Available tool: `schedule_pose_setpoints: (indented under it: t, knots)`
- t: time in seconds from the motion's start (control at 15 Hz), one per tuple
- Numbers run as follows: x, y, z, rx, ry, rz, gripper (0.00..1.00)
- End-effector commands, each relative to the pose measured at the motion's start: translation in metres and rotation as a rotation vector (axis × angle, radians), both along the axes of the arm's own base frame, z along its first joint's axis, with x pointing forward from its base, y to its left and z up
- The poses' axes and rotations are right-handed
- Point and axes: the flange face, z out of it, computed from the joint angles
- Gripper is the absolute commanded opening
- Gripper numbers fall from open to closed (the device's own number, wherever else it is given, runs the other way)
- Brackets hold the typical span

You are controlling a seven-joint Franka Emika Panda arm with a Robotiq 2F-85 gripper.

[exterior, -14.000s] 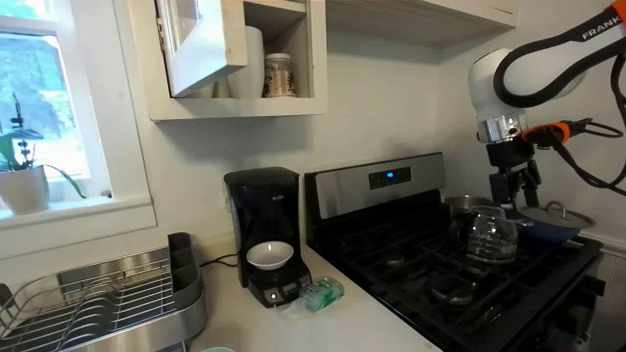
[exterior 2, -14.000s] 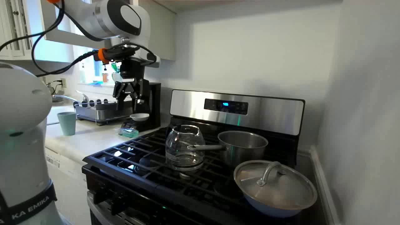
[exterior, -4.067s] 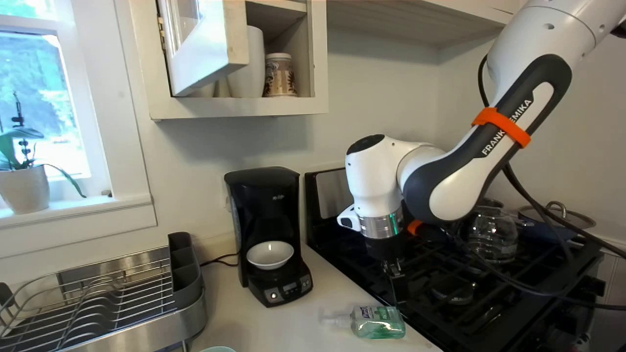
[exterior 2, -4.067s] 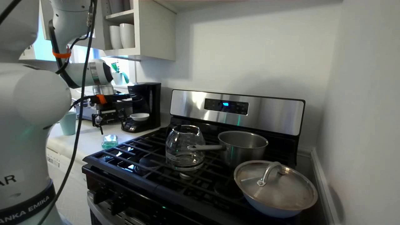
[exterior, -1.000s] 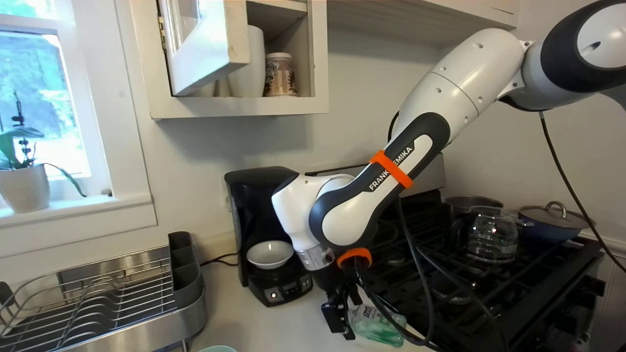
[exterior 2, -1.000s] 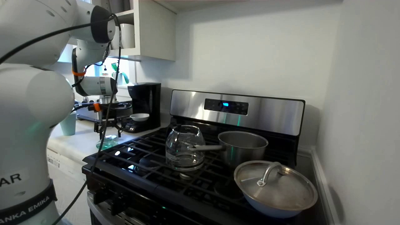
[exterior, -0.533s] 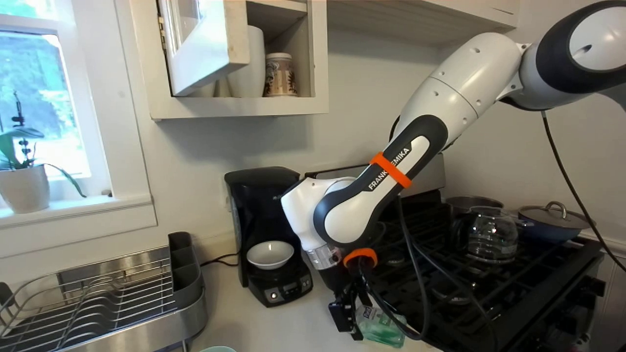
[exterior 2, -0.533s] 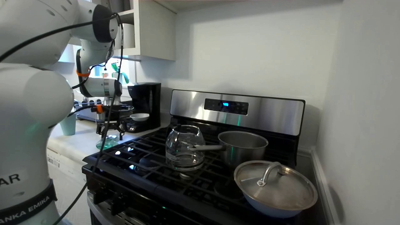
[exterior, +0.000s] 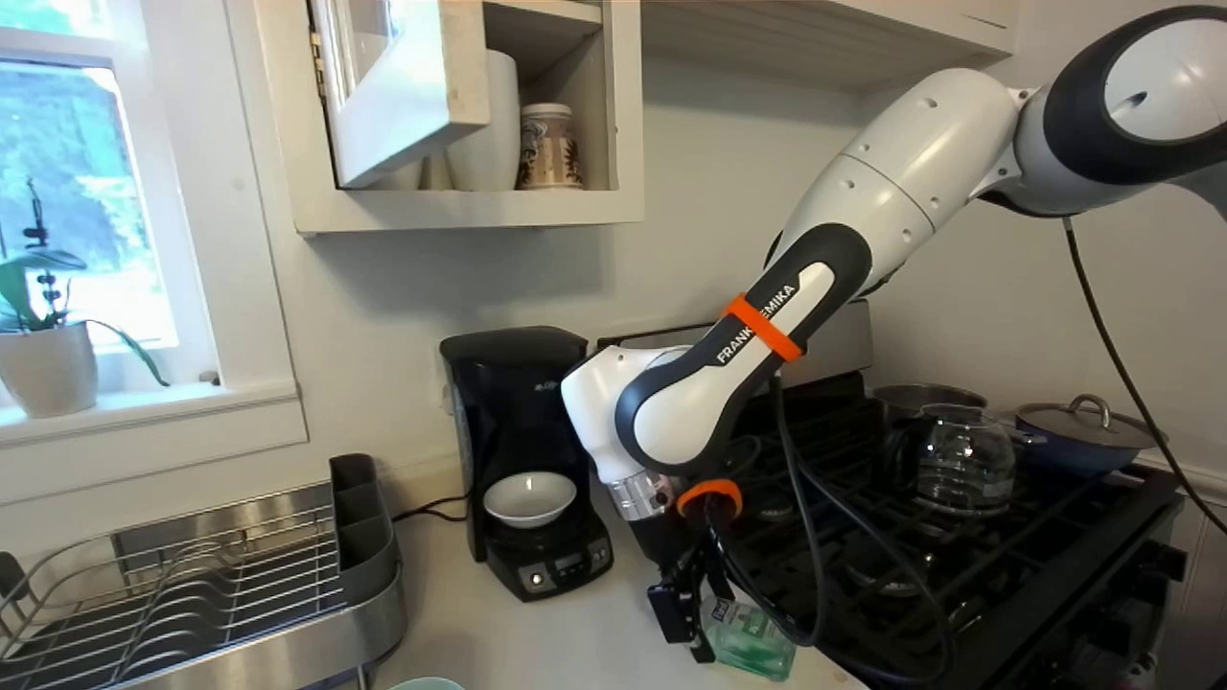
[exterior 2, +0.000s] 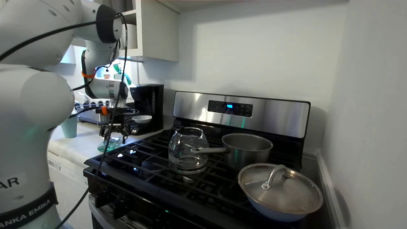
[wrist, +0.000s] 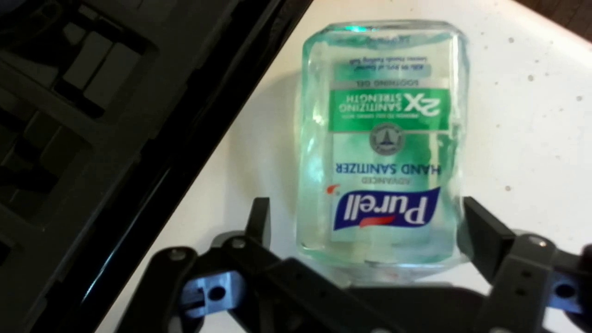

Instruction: Position the soap dispenser bottle in an upright position

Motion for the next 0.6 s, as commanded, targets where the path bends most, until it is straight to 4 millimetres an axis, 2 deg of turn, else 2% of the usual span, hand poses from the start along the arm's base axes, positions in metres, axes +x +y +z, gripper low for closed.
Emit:
schedule_pose_setpoints:
  t: [0.0,0.47,0.53]
  knots:
    - [0.0049,-0.0058,0.0026,0.025,0.054,-0.015,1.00]
    - [0.0098,-0.0047,-0.0020,0.042,0.125,0.016,1.00]
    - [0.0101,-0.0047,-0.0026,0.039,0.133,0.017,0.98]
